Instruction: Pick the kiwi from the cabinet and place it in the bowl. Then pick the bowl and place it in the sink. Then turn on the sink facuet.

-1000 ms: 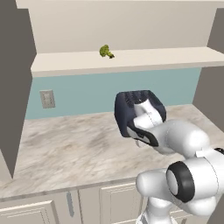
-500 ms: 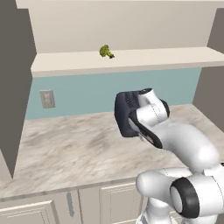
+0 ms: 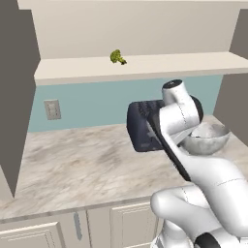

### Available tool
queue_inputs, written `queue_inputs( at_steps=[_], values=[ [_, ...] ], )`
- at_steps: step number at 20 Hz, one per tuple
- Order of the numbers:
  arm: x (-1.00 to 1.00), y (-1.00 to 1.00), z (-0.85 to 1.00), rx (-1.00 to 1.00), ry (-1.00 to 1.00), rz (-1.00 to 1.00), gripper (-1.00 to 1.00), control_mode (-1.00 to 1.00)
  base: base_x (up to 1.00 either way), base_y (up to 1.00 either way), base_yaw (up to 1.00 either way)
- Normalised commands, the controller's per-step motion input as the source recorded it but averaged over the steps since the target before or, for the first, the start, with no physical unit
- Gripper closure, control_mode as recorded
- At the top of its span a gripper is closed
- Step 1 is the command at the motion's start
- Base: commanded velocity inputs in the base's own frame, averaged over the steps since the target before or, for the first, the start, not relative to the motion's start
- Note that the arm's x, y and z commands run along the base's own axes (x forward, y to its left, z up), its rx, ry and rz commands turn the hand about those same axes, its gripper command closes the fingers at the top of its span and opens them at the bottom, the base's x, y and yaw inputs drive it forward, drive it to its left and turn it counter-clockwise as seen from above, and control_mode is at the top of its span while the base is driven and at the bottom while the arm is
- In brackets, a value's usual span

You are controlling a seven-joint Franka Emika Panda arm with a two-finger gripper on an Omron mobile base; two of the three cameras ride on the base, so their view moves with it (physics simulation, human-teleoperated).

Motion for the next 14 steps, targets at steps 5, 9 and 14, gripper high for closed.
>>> queue_inputs(
  at_steps=[5, 9, 14],
  values=[
    [-0.77, 0.13, 1.0, 0.0, -0.01, 0.31, 1.0, -1.0, 0.0, 0.0, 0.0],
    [-0.83, 0.05, 0.98, 0.01, -0.08, 0.46, 1.0, -1.0, 0.0, 0.0, 0.0],
    [-0.87, 0.0, 0.56, 0.05, -0.09, 0.45, 1.0, -1.0, 0.0, 0.0, 0.0]
  ],
)
